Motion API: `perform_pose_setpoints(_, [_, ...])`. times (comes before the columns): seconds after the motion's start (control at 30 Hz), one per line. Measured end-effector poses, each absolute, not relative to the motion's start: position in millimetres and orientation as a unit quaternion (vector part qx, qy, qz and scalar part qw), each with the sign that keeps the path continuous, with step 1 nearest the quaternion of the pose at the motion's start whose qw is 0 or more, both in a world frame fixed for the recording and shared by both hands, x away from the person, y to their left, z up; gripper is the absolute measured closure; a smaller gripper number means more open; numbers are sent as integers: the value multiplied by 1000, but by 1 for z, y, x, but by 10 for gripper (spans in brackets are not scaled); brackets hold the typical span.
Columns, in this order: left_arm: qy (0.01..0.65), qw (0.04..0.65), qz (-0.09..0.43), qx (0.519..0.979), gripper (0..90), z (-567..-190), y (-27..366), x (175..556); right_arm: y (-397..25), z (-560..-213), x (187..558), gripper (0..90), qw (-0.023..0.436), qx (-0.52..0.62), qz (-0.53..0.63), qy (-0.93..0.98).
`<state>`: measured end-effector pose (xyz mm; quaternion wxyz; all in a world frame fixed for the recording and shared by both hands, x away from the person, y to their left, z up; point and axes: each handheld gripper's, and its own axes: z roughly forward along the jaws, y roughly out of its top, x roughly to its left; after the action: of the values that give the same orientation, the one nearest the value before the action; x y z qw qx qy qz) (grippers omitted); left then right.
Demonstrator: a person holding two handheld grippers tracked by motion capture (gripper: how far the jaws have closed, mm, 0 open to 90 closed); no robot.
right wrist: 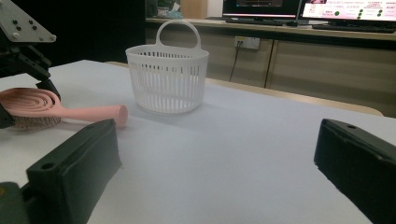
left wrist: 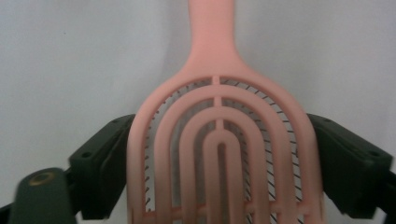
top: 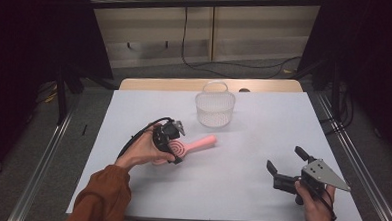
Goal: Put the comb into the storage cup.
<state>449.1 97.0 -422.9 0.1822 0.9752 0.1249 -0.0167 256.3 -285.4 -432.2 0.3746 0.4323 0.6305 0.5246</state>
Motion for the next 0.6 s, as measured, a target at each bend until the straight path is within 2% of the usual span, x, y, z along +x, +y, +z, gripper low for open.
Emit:
perform_pose_setpoints(0.13, [111,173,-17,979,180,-423,97,449,-285,-432,256,0,375,432,524,631])
perform_pose_setpoints(0.6, [137,176,-14,975,193,-423,97,447,-285,-432,256,0,375,432,524,631])
